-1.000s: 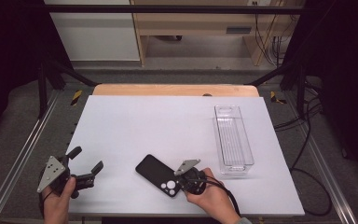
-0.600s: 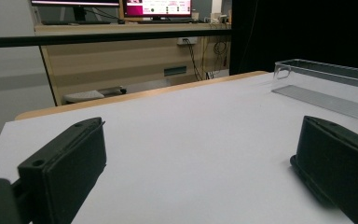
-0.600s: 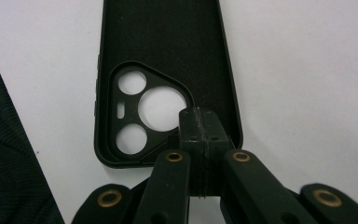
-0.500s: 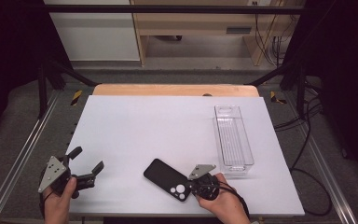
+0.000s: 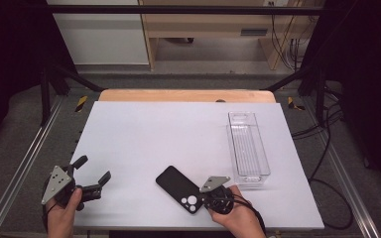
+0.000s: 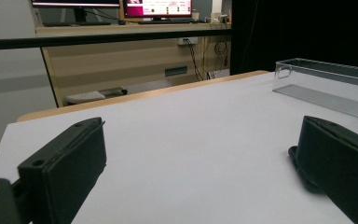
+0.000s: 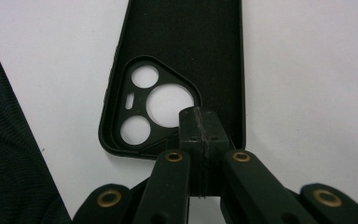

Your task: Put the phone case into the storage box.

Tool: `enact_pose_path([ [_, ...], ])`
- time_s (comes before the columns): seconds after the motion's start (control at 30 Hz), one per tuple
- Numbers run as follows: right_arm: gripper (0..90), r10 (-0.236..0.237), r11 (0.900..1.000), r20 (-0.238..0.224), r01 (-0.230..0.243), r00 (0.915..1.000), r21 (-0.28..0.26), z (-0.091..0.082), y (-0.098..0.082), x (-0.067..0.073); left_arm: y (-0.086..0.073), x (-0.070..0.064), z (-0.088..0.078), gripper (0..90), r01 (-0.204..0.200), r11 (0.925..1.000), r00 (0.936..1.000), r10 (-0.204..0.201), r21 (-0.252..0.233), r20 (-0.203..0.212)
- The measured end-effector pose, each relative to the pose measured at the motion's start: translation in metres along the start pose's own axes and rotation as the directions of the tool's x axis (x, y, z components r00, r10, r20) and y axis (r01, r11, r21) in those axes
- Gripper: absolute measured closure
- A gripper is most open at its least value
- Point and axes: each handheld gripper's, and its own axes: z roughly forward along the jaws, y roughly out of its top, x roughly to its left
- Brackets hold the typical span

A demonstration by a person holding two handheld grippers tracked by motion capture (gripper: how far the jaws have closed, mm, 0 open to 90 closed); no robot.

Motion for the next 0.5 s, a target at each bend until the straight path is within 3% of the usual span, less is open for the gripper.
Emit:
enact_pose_path([
  [0.3,87.9,-0.002,1.0,0.008,0.002,1.0,-0.028,-0.001,-0.001,0.001,0.0,-0.001,0.0,1.6,-0.004,1.0,1.0,0.004,0.0,-0.001],
  [0.5,82.0,0.012,0.994,0.023,-0.009,0.9997,-0.109,-0.01,0.002,0.003,0.0,-0.001,0.001,1.6,-0.003,1.0,1.0,0.003,-0.001,0.0],
])
